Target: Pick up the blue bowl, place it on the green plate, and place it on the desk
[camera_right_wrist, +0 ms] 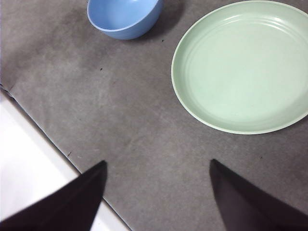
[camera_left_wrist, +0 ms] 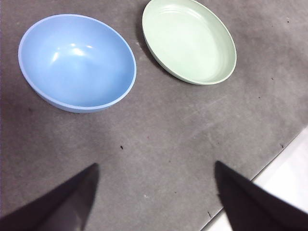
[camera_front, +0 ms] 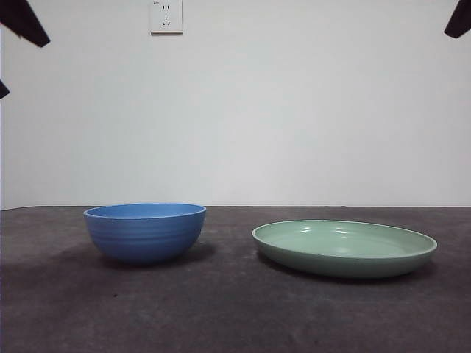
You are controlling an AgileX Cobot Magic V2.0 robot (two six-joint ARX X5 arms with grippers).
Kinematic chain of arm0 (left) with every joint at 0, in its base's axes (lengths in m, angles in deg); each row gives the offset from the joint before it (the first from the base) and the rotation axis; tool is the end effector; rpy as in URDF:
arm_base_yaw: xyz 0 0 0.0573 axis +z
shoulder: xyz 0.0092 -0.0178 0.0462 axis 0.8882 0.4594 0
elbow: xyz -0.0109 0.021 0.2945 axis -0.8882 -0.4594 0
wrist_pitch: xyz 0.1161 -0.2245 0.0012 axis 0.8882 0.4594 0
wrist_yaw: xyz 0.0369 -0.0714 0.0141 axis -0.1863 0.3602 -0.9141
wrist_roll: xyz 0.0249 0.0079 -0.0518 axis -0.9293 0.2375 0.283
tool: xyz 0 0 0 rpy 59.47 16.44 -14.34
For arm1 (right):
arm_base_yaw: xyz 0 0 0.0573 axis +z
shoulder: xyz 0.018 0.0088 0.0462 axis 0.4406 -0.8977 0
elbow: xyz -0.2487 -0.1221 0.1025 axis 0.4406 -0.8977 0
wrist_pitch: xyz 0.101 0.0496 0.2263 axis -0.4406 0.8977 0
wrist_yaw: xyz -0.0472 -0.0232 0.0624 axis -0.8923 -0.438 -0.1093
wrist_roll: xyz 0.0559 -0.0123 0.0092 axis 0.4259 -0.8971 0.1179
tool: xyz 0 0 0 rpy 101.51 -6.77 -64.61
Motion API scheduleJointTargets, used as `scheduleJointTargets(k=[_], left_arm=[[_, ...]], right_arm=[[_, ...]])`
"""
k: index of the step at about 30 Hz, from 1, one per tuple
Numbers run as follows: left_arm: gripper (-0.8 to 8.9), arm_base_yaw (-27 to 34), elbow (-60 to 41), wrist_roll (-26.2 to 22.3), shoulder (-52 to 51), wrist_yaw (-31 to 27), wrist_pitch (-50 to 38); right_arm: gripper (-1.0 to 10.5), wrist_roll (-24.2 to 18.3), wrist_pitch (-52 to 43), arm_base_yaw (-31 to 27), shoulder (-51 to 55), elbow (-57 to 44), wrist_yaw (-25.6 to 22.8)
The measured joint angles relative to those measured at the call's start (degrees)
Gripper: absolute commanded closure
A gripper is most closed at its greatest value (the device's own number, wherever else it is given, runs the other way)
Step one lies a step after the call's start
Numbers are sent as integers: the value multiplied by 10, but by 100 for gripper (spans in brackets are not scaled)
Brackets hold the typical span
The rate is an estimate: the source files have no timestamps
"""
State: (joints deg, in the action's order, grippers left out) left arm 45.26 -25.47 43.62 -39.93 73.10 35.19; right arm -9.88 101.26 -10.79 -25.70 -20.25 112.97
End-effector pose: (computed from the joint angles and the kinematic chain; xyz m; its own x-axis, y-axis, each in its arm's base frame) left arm 0.1173 -0.0541 0.3083 0.4656 -0.6273 -0.6242 0.5563 0.7560 -0.3449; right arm 0.1091 0.0484 0.3156 0.3960 0.6238 -0.6738 -0.5910 0.7348 0.3329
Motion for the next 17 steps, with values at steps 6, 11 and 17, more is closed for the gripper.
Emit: scheduleJointTargets(k=[6,11,17], left_arm=[[372,0,0,0,0,0,0],[375,0,0,1,0,0,-2],[376,0,9,8,6,-10,-17]], right_arm=[[573,0,0,0,0,0,0],[573,0,0,0,0,0,0],[573,0,-2,0,0,0,0]])
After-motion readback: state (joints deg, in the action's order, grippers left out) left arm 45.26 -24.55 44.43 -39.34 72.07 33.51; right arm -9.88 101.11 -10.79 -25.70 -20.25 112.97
